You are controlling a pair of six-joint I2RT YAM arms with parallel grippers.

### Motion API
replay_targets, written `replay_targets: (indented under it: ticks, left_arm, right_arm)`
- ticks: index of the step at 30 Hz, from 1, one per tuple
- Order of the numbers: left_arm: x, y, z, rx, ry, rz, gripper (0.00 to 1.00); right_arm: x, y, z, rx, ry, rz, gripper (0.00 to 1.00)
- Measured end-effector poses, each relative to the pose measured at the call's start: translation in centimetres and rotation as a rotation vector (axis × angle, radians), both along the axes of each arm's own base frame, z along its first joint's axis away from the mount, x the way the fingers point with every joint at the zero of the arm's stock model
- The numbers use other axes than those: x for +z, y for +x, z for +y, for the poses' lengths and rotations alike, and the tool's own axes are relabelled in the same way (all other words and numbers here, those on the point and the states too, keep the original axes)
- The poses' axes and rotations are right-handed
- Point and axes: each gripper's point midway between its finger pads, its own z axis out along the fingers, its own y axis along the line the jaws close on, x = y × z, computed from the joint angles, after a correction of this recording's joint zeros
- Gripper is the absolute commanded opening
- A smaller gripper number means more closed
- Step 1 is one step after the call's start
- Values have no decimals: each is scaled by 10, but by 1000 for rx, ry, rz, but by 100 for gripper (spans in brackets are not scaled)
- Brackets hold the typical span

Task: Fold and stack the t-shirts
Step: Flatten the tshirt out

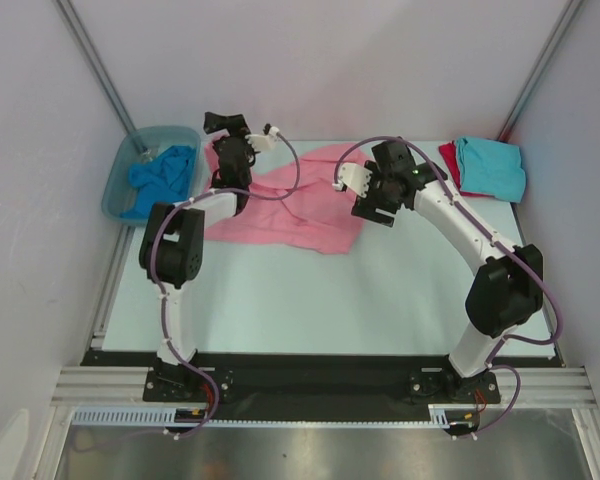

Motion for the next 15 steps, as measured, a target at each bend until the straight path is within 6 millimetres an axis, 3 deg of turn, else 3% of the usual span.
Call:
replay_targets:
  ticks: [2, 7, 10, 15]
  left_arm:
    - [2, 21, -5, -10, -25, -39, 90]
    - [-35, 49, -30, -215, -192, 240, 97]
    - [-30, 47, -41, -339, -313, 412, 100]
    - [-10, 24, -42, -419, -435, 593, 100]
  right_arm:
    - [1, 1, 0, -1, 2, -4, 84]
    - [0, 1, 0, -1, 0, -4, 85]
    - [-6, -2, -4, -9, -16, 6, 86]
    - [-12, -7, -7, -12, -31, 25, 86]
